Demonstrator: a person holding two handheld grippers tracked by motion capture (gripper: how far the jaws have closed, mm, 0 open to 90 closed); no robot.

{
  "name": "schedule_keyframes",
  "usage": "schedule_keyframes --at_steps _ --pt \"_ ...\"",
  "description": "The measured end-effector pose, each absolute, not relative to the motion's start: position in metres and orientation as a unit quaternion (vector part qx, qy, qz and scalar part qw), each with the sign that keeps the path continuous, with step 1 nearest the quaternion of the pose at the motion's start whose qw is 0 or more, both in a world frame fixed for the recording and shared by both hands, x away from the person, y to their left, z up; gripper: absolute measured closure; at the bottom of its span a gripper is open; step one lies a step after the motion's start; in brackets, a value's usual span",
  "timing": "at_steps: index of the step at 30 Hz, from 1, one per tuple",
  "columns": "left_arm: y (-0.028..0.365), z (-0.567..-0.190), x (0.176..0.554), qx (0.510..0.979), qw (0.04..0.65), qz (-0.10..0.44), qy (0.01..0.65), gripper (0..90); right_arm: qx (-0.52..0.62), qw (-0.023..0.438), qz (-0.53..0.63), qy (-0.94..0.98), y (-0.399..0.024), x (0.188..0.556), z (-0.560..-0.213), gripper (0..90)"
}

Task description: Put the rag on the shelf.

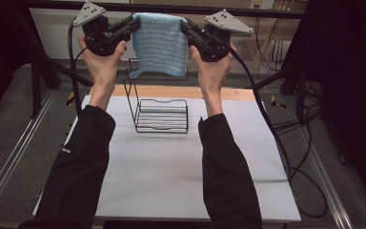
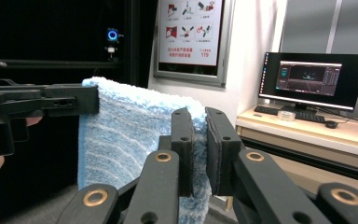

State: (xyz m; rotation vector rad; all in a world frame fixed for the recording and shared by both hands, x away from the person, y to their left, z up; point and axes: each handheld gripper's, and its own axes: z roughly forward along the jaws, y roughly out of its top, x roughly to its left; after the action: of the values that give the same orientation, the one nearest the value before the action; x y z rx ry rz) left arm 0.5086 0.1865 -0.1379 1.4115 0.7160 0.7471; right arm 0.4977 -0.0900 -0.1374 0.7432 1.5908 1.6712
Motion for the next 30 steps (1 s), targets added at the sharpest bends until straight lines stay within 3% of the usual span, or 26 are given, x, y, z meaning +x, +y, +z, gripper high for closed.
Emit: schedule_keyframes --at_steps 14,30 --pt "0.194 -0.158 0.518 0.63 0.624 0.334 0.319 78.8 0.286 0.351 0.626 0.635 -0.083 0.525 -0.151 83.1" --pt "0.206 -0.185 0.52 0.641 0.613 0.322 0.33 78.8 0.289 0.324 0.619 0.654 -0.075 0.53 -0.175 83.1"
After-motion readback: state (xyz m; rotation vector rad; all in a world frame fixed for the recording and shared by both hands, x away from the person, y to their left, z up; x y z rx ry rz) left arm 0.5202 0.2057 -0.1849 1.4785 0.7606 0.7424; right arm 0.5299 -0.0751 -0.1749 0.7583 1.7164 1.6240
